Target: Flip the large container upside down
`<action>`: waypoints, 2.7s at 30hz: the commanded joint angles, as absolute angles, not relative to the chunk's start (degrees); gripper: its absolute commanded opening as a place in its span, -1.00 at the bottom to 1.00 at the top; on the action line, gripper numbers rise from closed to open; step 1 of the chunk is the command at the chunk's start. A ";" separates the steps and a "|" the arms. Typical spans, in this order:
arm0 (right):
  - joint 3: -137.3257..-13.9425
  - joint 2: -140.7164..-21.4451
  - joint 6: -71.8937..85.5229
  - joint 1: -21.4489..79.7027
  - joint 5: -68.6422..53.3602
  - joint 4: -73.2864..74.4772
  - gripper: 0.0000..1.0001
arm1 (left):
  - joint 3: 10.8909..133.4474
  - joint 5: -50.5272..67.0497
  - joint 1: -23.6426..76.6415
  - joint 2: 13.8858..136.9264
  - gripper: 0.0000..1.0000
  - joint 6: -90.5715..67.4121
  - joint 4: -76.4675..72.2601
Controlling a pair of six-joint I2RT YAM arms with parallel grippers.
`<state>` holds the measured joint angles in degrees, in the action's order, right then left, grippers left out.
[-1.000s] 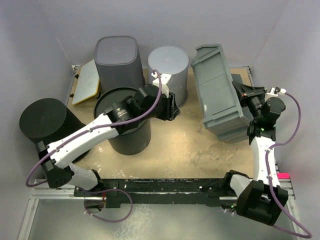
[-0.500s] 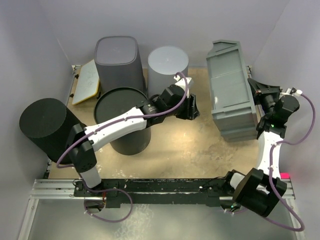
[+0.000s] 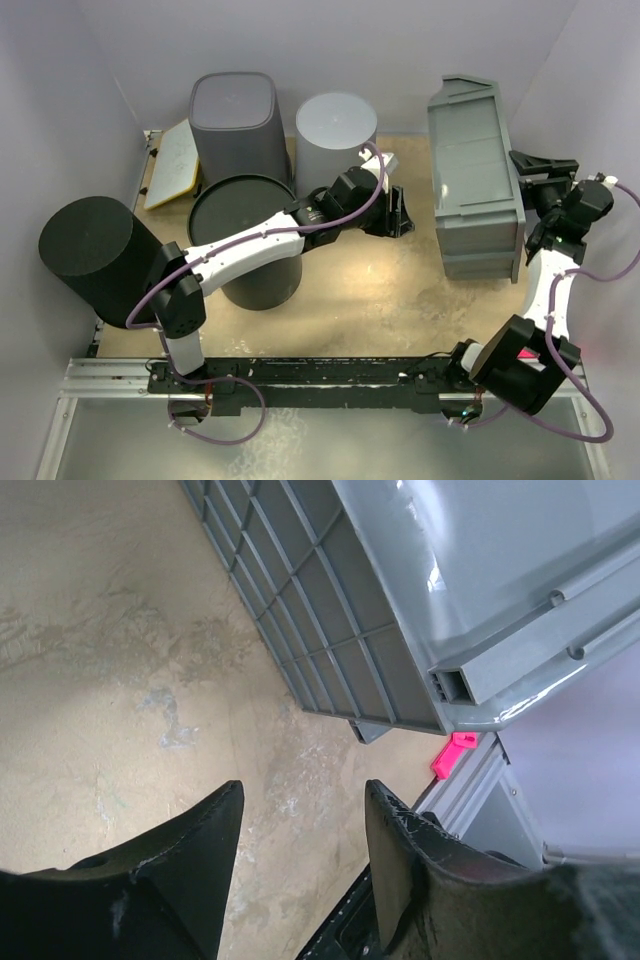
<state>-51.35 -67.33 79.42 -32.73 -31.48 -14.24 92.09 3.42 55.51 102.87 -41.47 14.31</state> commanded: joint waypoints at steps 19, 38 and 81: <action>-73.94 -74.75 33.97 -32.47 -20.81 23.08 0.71 | 94.78 6.18 55.54 101.21 0.04 -42.48 11.26; -70.11 -74.65 27.35 -28.26 -12.81 25.91 0.70 | 96.28 5.51 55.89 99.73 0.04 -42.11 12.71; -70.16 -67.59 29.02 -20.49 -8.74 29.53 -1.00 | 113.24 -1.65 52.47 106.78 0.05 -36.83 27.88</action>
